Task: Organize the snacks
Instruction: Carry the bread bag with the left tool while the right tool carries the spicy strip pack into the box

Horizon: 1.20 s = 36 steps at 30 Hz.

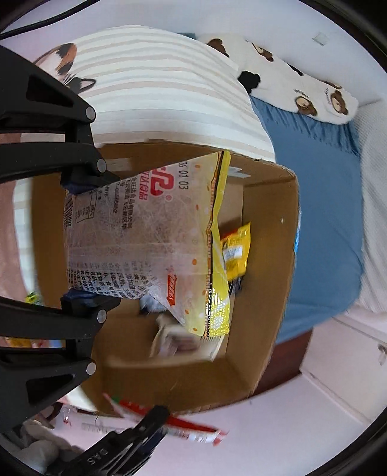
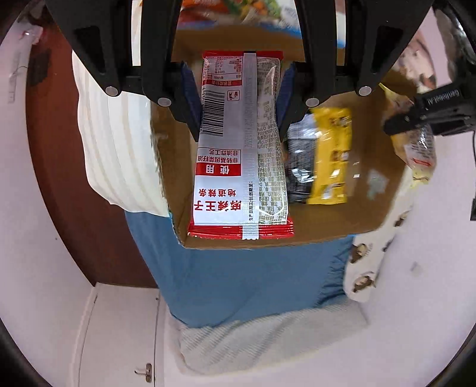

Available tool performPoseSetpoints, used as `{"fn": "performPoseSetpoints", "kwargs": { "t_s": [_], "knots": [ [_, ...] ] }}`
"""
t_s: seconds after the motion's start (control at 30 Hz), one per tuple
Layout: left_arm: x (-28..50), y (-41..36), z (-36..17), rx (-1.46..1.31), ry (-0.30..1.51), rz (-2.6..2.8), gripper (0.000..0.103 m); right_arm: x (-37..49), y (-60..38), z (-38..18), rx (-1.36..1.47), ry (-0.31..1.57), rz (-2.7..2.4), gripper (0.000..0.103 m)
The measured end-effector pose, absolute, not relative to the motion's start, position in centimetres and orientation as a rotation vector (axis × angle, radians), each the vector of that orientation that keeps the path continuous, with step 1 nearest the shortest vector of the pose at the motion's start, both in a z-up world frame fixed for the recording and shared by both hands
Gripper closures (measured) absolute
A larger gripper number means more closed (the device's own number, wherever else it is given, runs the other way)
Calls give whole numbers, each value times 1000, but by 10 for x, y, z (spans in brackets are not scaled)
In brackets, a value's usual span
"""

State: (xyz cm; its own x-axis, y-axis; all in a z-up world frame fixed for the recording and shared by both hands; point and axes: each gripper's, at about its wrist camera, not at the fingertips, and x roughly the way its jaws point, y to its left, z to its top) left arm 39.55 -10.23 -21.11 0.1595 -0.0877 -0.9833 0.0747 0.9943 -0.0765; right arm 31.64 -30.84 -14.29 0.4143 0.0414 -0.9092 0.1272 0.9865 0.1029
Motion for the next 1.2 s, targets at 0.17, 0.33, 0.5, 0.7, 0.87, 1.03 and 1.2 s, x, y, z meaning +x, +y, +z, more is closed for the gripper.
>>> {"fn": "performPoseSetpoints", "kwargs": {
  "t_s": [0.17, 0.33, 0.5, 0.7, 0.87, 1.03, 1.2],
  "knots": [
    [423, -100, -248, 29, 1447, -63, 59, 338, -328, -186, 160, 1210, -96, 55],
    [440, -102, -268, 46, 1484, -59, 57, 359, -336, -218, 168, 1282, -136, 43],
    [446, -108, -262, 53, 1438, -68, 9, 365, -334, -230, 166, 1314, -141, 21],
    [449, -107, -259, 51, 1422, -69, 8, 365, -333, -232, 172, 1312, -138, 13],
    [443, -105, -252, 46, 1408, -67, 8, 361, -333, -224, 182, 1294, -136, 11],
    [423, -107, -232, 48, 1353, -79, 8, 345, -330, -209, 198, 1267, -130, 11],
    [386, -111, -203, 65, 1273, -110, 8, 315, -327, -191, 207, 1222, -110, 11]
  ]
}}
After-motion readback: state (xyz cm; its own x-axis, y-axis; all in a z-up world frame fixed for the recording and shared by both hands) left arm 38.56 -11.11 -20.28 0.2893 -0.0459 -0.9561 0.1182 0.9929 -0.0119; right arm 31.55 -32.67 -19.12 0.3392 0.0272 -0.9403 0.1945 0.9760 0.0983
